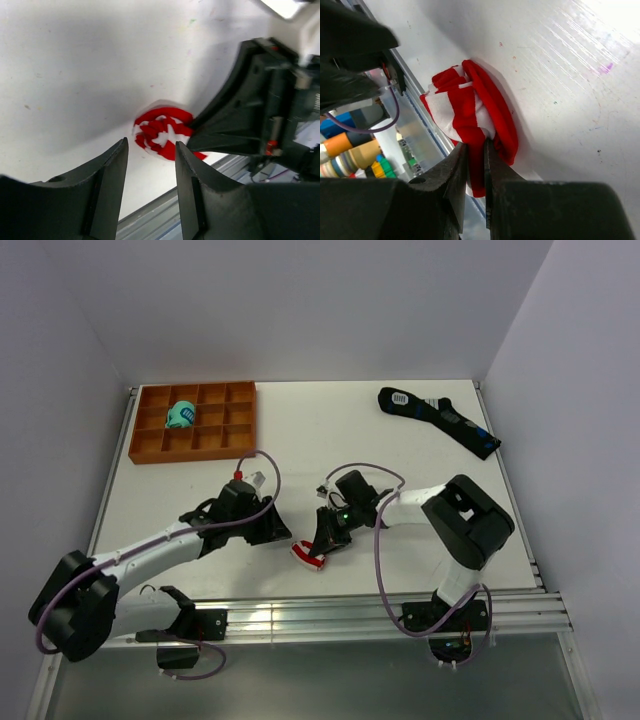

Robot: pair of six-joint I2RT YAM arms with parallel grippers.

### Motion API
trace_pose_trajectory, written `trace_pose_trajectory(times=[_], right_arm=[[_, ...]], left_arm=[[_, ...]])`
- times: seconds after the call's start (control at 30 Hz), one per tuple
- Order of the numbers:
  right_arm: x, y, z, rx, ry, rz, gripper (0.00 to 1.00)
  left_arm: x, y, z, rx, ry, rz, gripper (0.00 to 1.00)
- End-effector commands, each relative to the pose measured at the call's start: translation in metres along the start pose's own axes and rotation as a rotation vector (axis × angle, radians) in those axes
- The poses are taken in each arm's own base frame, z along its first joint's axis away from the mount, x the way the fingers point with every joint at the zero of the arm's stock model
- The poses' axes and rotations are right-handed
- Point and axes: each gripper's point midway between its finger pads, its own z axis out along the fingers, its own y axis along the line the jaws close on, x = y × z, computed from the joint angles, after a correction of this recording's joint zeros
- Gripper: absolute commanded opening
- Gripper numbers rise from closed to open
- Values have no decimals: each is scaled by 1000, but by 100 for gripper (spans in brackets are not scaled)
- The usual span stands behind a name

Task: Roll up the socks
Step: Roll the sock at the center of the board.

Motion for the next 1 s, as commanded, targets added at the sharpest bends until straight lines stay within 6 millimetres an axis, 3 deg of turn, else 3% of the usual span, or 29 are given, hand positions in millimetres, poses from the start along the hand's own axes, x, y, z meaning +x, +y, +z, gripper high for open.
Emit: trace_pose_trajectory(times=[0.0,0.13,0.37,0.4,0.47,0.97], right_arm=[[33,-47,1,184,90,160,12],[33,-48,3,183,79,191,12],[28,-47,8,173,61,234,12],[28,-46,8,172,59,252,12],[29,-47,8,175,56,265,12],[30,-45,17,115,24,411,12]], left_arm=[[-12,-18,-8,95,-85,-25,48],[0,-20,-16,130,-91,-63,49],[24,-7,-12,128,-82,-143,55],[23,-7,-12,147,-103,-153,57],[23,-9,-11,162,-113,-190,70],[37,-10,5,134,-127,-282,68]])
